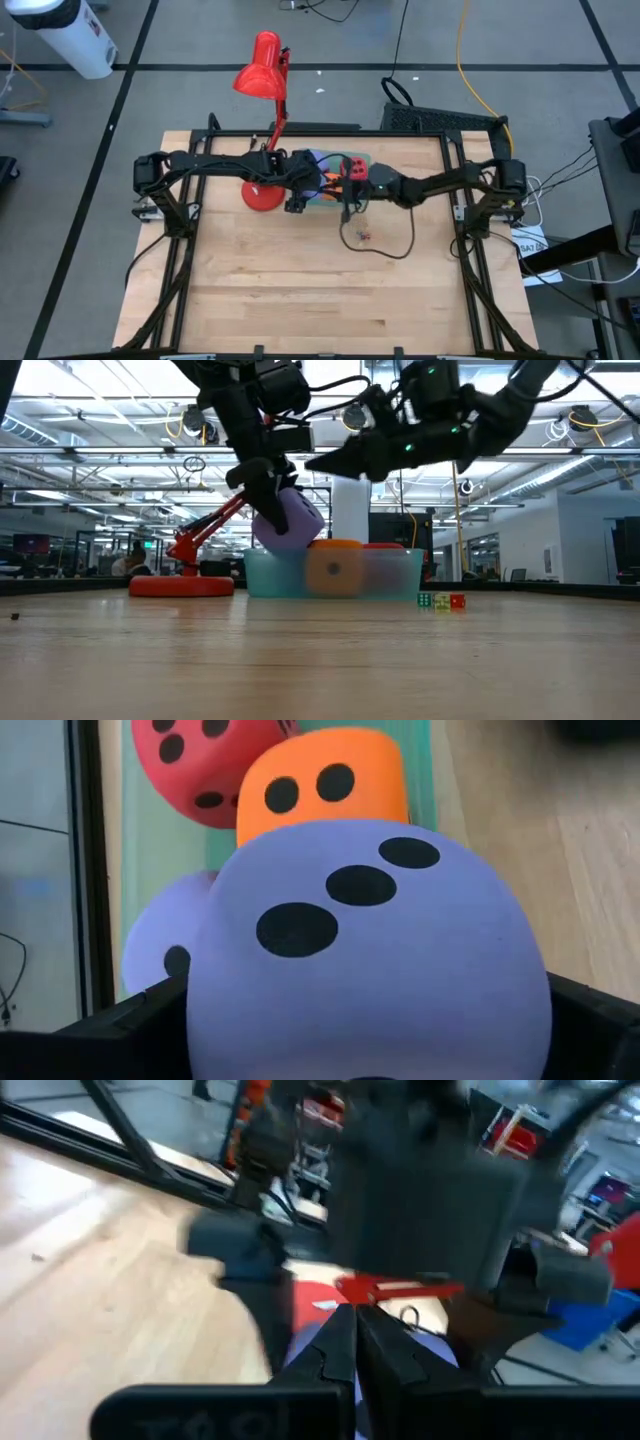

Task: Pick & Place Dice
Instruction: Put the light purple die into the green bin

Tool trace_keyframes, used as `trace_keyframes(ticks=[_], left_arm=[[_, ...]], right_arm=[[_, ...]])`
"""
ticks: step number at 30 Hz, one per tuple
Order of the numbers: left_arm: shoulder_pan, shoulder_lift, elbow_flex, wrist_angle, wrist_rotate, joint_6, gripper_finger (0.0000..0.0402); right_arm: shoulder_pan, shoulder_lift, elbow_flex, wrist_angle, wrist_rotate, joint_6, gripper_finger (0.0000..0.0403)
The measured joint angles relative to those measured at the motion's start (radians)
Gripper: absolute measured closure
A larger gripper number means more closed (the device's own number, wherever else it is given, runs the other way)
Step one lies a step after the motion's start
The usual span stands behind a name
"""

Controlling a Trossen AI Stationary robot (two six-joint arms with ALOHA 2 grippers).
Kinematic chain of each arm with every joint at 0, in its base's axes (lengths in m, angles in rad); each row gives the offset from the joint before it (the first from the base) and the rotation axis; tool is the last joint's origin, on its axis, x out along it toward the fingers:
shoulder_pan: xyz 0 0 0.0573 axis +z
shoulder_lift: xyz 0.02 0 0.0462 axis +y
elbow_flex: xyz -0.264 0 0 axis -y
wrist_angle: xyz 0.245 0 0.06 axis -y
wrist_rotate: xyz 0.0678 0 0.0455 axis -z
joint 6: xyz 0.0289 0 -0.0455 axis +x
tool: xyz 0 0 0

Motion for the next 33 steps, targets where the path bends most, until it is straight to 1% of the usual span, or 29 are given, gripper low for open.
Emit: trace_keyframes(ticks=[3,8,12,17,20,23,33], left_arm=[[0.0,0.0,0.001,0.014,0.001,-0.003,0.0002],[0.0,0.0,0.001,0.032,0.027,0.002,0.0002],[0.001,0.001,0.001,0.035,0.041,0.014,0.0002],[0.001,0.002,0.001,0.035,0.072,0.035,0.0002],[-0.004,0.002,0.001,0.04,0.071,0.039,0.0002],[-0.005,0.003,0.001,0.046,0.074,0.04,0.0002],[-0.01,0.003,0.001,0.051,0.073,0.044,0.0002]], right_arm=[[-0.023,0.041,0.027,0.0,-0.048,0.002,0.0401],[-0.042,0.095,0.045,0.05,-0.053,-0.004,0.0401],[-0.066,0.129,0.062,0.072,-0.095,0.015,0.0401],[-0.095,0.146,0.065,0.056,-0.121,0.07,0.0401],[-0.106,0.144,0.065,0.031,-0.127,0.098,0.0401],[-0.115,0.143,0.066,0.003,-0.156,0.113,0.0401],[-0.125,0.142,0.066,-0.057,-0.159,0.143,0.0402]])
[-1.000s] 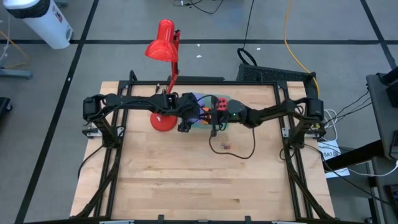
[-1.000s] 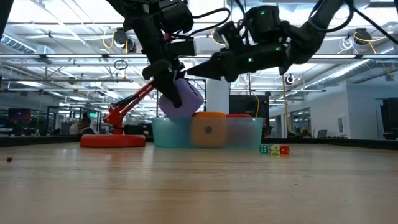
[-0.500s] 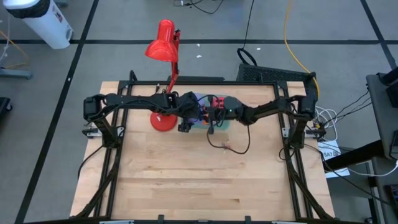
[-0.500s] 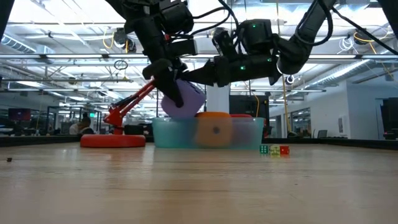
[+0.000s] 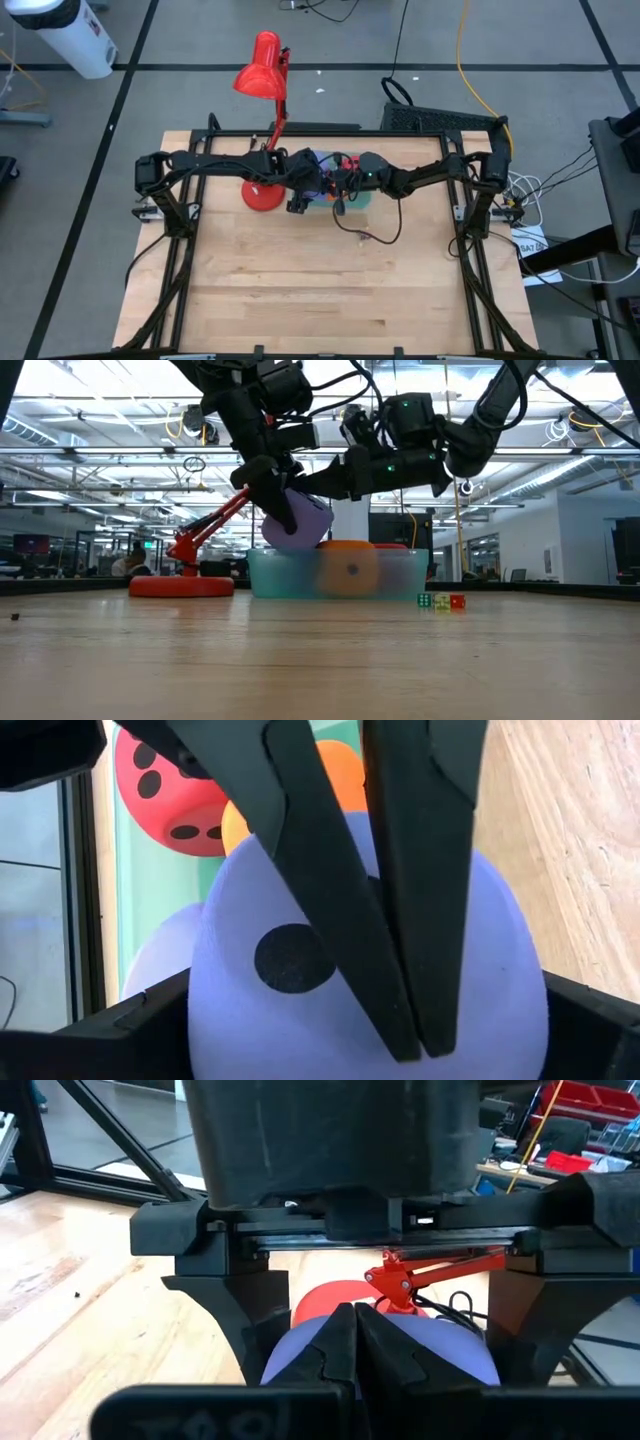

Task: Pick & Place Dice
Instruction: Put the light purple die into the green bin

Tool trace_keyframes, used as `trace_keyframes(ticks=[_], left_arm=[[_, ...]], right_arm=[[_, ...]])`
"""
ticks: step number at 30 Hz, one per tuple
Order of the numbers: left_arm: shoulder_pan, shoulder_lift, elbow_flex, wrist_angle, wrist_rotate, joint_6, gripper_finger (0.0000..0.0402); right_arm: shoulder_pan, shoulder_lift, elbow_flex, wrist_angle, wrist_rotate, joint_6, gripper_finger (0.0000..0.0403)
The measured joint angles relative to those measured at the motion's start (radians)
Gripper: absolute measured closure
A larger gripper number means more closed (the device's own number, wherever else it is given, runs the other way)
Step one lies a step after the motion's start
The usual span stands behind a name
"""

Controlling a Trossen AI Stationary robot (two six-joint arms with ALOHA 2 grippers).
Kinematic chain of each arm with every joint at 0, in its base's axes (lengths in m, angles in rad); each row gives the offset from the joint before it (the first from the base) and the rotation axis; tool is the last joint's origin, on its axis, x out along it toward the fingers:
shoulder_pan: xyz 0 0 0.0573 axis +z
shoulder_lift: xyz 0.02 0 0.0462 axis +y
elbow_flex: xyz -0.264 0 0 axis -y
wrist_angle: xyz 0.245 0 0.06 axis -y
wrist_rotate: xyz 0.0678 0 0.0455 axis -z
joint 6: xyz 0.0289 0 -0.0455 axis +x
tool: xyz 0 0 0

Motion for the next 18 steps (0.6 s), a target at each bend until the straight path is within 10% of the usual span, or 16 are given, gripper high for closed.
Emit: trace_keyframes(ticks=[18], left_arm=[[-0.025,-0.027,0.0,0.0,-0.019,0.0,0.0002]], right_arm=[[-0.001,0.002,-0.002,-0.028,-0.002,0.015,0.0403]])
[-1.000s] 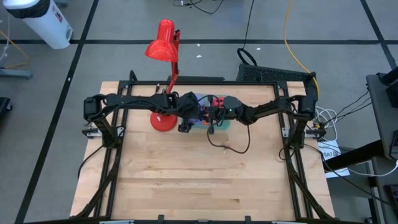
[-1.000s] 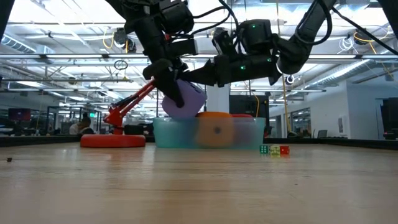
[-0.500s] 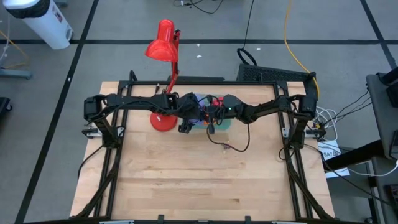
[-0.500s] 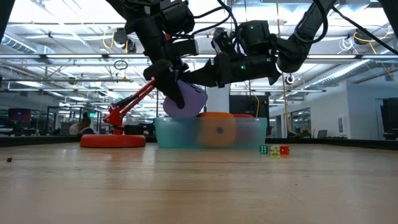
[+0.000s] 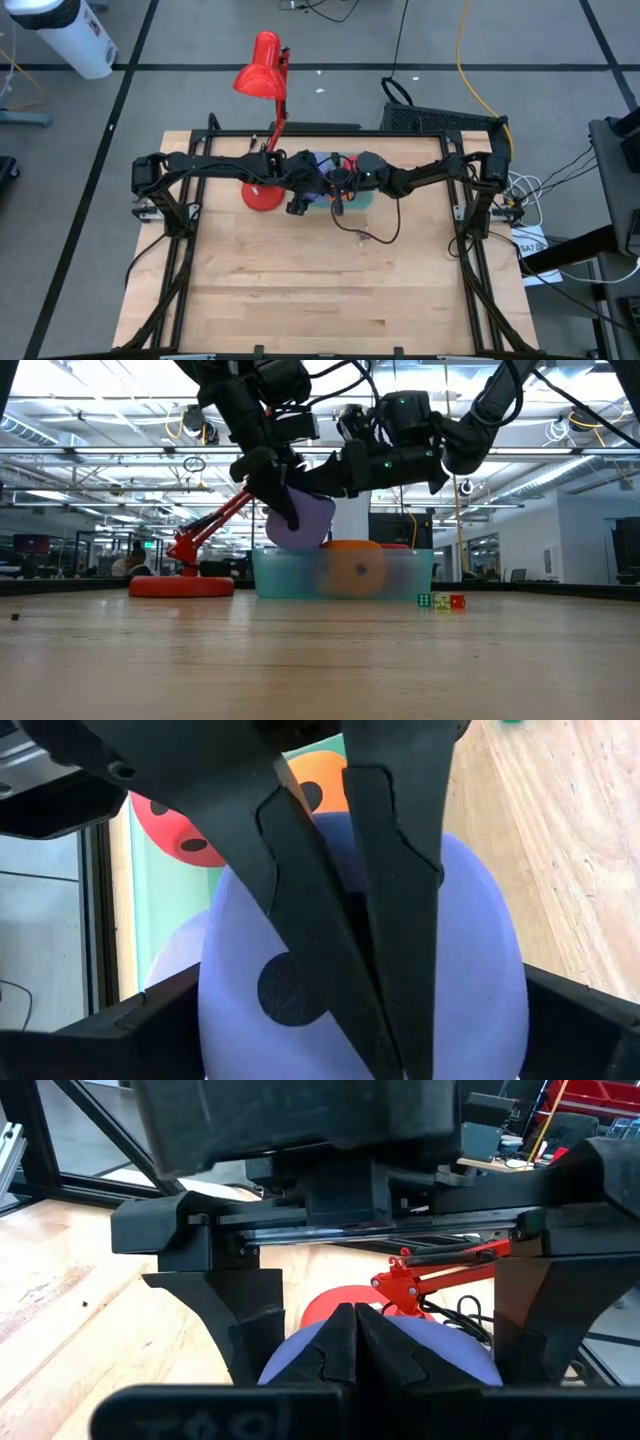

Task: Pick & Place Dice
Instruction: Put the light purple die into the green bin

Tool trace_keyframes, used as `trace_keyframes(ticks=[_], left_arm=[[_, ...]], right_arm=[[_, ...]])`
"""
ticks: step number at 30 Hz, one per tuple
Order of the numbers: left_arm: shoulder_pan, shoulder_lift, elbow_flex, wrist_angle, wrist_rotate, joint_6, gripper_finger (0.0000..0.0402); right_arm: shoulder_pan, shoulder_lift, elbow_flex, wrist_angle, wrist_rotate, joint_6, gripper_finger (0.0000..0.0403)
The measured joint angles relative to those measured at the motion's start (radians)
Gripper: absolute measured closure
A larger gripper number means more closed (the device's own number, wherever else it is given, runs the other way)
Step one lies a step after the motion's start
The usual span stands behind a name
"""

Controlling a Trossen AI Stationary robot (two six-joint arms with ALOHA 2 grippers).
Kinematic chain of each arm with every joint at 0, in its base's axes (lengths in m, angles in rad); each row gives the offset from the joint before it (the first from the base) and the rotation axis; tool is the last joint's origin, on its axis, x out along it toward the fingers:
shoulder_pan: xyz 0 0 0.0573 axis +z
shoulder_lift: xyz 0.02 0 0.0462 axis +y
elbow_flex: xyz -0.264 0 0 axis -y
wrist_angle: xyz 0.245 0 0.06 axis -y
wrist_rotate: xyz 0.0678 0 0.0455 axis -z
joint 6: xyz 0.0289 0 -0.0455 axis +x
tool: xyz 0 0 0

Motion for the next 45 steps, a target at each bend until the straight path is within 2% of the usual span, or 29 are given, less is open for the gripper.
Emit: trace_keyframes(ticks=[15,37,41,45], left_arm=[[-0.002,-0.048,0.0,-0.005,-0.011,-0.008,0.0002],[0.0,-0.051,0.0,0.002,-0.052,-0.017,0.0002],[0.019,-0.051,0.0,0.023,-0.024,-0.046,0.0002],[0.054,-0.051,0.0,0.023,0.079,-0.09,0.0002]], right_arm=[[-0.003,0.0,-0.001,-0.042,0.003,0.007,0.0403],[-0.005,0.001,-0.002,-0.045,-0.014,0.03,0.0403],[-0.006,0.0,-0.002,-0.047,-0.011,0.043,0.0403],[-0.006,0.001,-0.002,-0.053,-0.011,0.046,0.0403]])
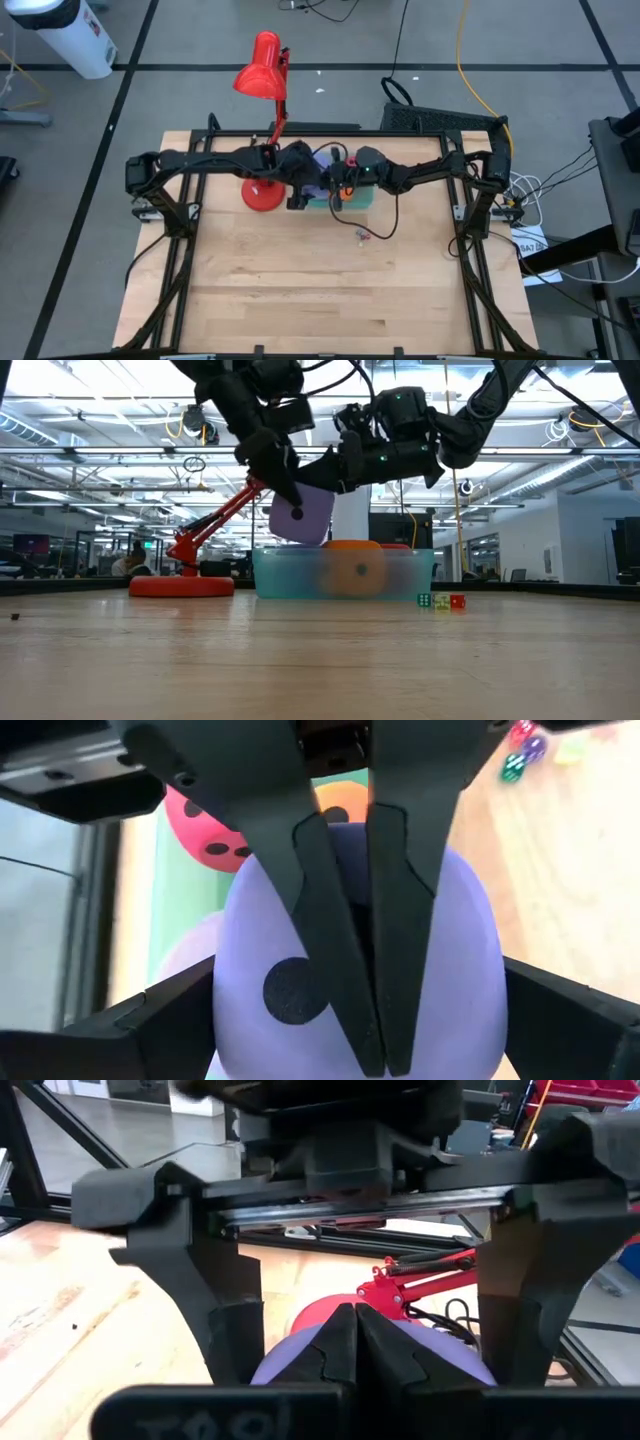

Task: Pick & Place Dice
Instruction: Put the light purple die into the green bin

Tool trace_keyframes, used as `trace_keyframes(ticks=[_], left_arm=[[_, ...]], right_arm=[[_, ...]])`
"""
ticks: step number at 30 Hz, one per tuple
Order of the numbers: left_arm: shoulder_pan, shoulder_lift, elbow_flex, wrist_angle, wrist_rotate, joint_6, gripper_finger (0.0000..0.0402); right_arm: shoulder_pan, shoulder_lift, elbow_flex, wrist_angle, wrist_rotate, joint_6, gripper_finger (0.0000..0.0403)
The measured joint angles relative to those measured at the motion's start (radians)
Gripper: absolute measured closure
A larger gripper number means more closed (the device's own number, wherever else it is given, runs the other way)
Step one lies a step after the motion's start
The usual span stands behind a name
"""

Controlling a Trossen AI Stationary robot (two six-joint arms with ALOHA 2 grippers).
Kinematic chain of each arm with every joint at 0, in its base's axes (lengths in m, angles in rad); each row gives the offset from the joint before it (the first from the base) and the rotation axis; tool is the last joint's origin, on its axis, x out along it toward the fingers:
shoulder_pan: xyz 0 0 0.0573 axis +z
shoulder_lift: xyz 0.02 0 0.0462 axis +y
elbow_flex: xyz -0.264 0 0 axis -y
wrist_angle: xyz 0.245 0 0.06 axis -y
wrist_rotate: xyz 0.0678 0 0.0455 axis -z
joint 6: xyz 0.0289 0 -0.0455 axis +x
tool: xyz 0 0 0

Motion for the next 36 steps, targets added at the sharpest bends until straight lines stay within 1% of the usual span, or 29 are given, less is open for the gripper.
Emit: trace_keyframes(ticks=[4,14,27,36], left_arm=[[0.025,0.0,0.0,0.001,0.05,-0.033,0.0002],[0.032,0.016,0.0,0.033,0.058,-0.123,0.0002],[0.033,0.017,-0.004,0.058,0.057,-0.105,0.0002],[0.053,0.016,-0.004,0.065,0.056,-0.098,0.0002]], right_arm=[[0.0,0.0,0.0,-0.017,0.0,-0.002,0.0403],[0.001,-0.001,0.0,-0.017,-0.005,-0.002,0.0403],[-0.002,-0.002,0.0,-0.026,-0.007,-0.001,0.0403],[-0.01,-0.002,0.0,-0.045,-0.006,0.007,0.0403]])
